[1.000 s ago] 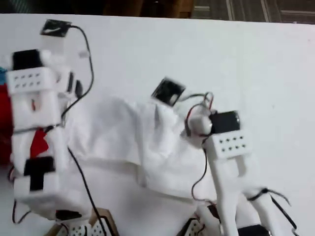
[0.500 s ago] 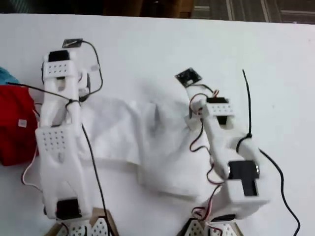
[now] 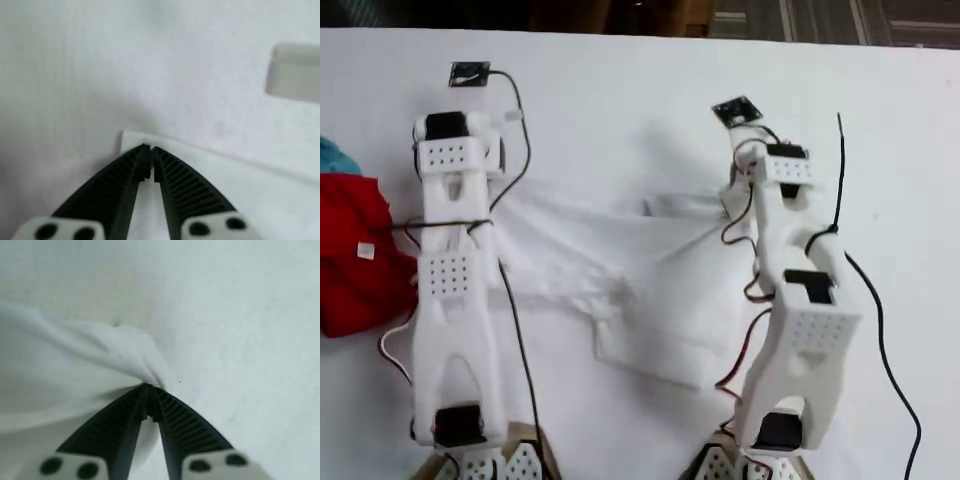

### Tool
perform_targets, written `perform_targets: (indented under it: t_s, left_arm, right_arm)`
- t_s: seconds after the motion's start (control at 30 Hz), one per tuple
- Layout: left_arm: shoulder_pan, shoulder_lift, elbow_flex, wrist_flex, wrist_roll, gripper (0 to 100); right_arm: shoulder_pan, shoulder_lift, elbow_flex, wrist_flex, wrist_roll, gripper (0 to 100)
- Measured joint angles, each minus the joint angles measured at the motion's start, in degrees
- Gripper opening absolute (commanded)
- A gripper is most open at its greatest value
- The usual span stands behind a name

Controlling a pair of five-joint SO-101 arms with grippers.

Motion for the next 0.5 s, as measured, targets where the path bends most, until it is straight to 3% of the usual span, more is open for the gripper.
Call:
perform_targets:
  t_s: [0.33,0.5]
  left_arm:
    - [-2.90,0.09,-0.26,-1.41,-0.62,5]
    - [-5.98,-3.69,-0.26,1.23,-0.79,16]
  right_arm:
    - [-1.14,2.46,-9.14,14.51,0.09,1.8]
    - [-2.20,2.46,-13.45,22.59,0.09,1.8]
